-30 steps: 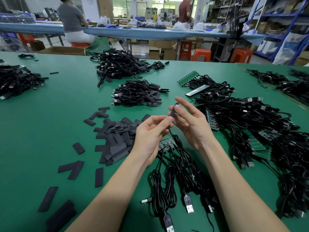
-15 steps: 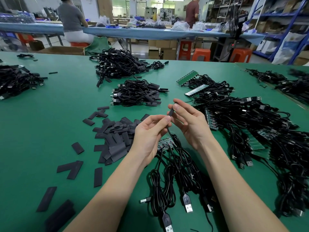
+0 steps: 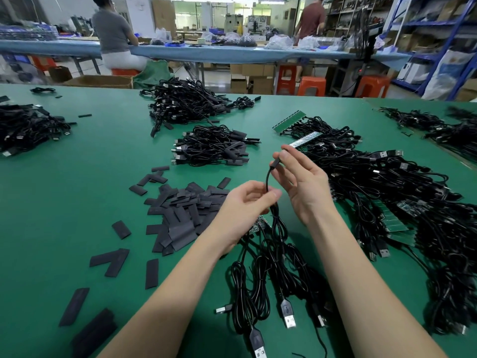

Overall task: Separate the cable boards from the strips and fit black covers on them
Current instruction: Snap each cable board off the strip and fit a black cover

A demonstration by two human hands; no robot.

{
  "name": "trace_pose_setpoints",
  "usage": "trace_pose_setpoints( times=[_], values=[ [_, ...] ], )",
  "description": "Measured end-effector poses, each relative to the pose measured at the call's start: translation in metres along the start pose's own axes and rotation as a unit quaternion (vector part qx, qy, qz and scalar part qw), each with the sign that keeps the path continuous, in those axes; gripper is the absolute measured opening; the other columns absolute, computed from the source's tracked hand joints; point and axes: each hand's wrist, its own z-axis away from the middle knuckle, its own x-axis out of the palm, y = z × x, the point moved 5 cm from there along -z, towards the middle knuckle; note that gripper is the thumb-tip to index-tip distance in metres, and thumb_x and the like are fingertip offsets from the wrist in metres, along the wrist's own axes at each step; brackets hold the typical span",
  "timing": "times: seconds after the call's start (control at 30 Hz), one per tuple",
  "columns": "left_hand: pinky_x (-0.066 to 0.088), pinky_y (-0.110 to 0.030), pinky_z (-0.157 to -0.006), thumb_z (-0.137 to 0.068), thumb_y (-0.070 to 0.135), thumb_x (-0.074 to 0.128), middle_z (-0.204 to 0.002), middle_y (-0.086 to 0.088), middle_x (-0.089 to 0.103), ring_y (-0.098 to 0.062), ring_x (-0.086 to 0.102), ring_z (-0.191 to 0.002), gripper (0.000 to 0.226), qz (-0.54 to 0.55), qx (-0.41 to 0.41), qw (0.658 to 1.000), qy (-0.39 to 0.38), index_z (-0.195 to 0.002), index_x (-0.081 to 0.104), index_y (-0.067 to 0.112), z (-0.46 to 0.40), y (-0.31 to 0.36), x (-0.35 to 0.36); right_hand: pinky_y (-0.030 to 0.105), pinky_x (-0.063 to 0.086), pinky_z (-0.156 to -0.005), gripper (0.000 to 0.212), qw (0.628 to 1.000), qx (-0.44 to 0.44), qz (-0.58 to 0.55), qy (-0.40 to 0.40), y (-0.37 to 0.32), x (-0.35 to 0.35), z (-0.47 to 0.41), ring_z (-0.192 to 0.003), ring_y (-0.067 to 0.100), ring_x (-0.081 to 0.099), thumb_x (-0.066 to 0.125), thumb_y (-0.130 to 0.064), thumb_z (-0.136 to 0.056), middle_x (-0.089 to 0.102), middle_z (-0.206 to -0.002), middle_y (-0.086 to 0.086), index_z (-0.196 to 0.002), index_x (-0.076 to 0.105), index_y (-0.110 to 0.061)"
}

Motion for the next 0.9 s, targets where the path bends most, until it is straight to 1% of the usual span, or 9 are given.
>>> trace_pose_setpoints(
  times=[0.13, 0.3, 0.43, 0.53, 0.6, 0.67, 0.73, 0.8, 0.9],
  values=[
    [0.055, -0.028, -0.093, -0.093, 0.02, 0.071, -0.1, -0.012, 0.076, -0.021, 0.073, -0.097, 0.008, -0.079, 0.002, 0.996, -0.044, -0.099, 0.069, 0.014, -0.003, 0.009, 0.005, 0.023, 0.059, -0.073, 0.016, 0.999, -0.01, -0.023, 0.047, -0.003, -0.002, -0.001, -0.079, 0.016, 0.07, 0.074, -0.004, -0.087, 0.076, -0.088, 0.008, -0.102, 0.074, -0.01],
    [0.06, -0.027, -0.071, -0.098, 0.015, 0.065, -0.106, -0.005, 0.077, -0.023, 0.076, -0.091, 0.017, 0.041, -0.032, 0.998, -0.04, -0.113, 0.06, 0.011, -0.014, 0.022, 0.003, 0.022, 0.06, -0.076, 0.02, 0.989, -0.019, -0.096, 0.107, -0.003, -0.006, -0.003, -0.078, 0.014, 0.072, 0.07, -0.004, -0.091, 0.074, -0.09, 0.007, -0.112, 0.069, -0.007],
    [0.052, -0.018, -0.054, -0.097, 0.017, 0.065, -0.099, -0.001, 0.078, -0.013, 0.072, -0.073, 0.018, 0.005, 0.014, 1.0, -0.013, -0.112, 0.058, 0.013, -0.034, 0.046, -0.005, 0.026, 0.061, -0.077, 0.023, 0.99, -0.028, -0.099, 0.098, -0.005, -0.01, -0.009, -0.089, 0.02, 0.076, 0.068, -0.016, -0.095, 0.075, -0.107, 0.006, -0.118, 0.066, -0.017],
    [0.054, -0.022, -0.06, -0.095, 0.017, 0.066, -0.094, -0.001, 0.079, -0.012, 0.071, -0.07, 0.009, -0.101, 0.064, 0.993, 0.005, -0.104, 0.063, 0.017, -0.062, 0.068, -0.022, 0.031, 0.062, -0.078, 0.028, 0.995, 0.003, -0.037, 0.093, 0.007, -0.017, -0.011, -0.095, 0.024, 0.075, 0.063, -0.028, -0.099, 0.075, -0.112, 0.006, -0.127, 0.058, -0.023],
    [0.056, -0.021, -0.068, -0.093, 0.015, 0.069, -0.095, -0.006, 0.077, -0.008, 0.07, -0.068, 0.009, -0.229, 0.091, 0.969, 0.01, -0.101, 0.066, 0.017, -0.081, 0.078, -0.038, 0.032, 0.062, -0.077, 0.025, 0.994, 0.029, 0.037, 0.099, 0.021, -0.022, -0.011, -0.088, 0.024, 0.075, 0.061, -0.026, -0.1, 0.075, -0.109, 0.008, -0.124, 0.058, -0.019],
    [0.047, -0.007, -0.07, -0.091, 0.017, 0.07, -0.1, -0.003, 0.075, 0.0, 0.065, -0.07, 0.01, -0.405, 0.11, 0.908, 0.014, -0.101, 0.068, 0.02, -0.099, 0.082, -0.057, 0.029, 0.062, -0.073, 0.021, 0.99, 0.039, 0.094, 0.099, 0.031, -0.026, -0.011, -0.079, 0.022, 0.073, 0.062, -0.02, -0.1, 0.075, -0.102, 0.012, -0.119, 0.061, -0.011],
    [0.05, -0.018, -0.084, -0.091, 0.02, 0.07, -0.105, -0.002, 0.073, -0.009, 0.063, -0.083, 0.014, -0.518, 0.108, 0.848, 0.017, -0.104, 0.069, 0.022, -0.115, 0.081, -0.076, 0.026, 0.061, -0.069, 0.016, 0.988, 0.034, 0.127, 0.086, 0.035, -0.027, -0.014, -0.073, 0.019, 0.072, 0.064, -0.017, -0.099, 0.076, -0.096, 0.013, -0.112, 0.064, -0.009],
    [0.052, -0.036, -0.094, -0.092, 0.021, 0.069, -0.107, -0.003, 0.07, -0.02, 0.063, -0.094, 0.016, -0.562, 0.105, 0.82, 0.031, -0.107, 0.071, 0.022, -0.128, 0.082, -0.093, 0.024, 0.06, -0.065, 0.014, 0.985, 0.03, 0.153, 0.08, 0.036, -0.027, -0.016, -0.068, 0.017, 0.071, 0.064, -0.017, -0.099, 0.077, -0.091, 0.011, -0.109, 0.066, -0.007],
    [0.051, -0.043, -0.097, -0.093, 0.023, 0.069, -0.114, -0.006, 0.063, -0.025, 0.061, -0.103, 0.017, -0.596, 0.134, 0.789, 0.063, -0.11, 0.071, 0.023, -0.142, 0.088, -0.107, 0.022, 0.057, -0.063, 0.012, 0.979, 0.028, 0.186, 0.075, 0.038, -0.028, -0.017, -0.066, 0.015, 0.07, 0.065, -0.016, -0.098, 0.078, -0.087, 0.01, -0.105, 0.068, -0.007]
  ],
)
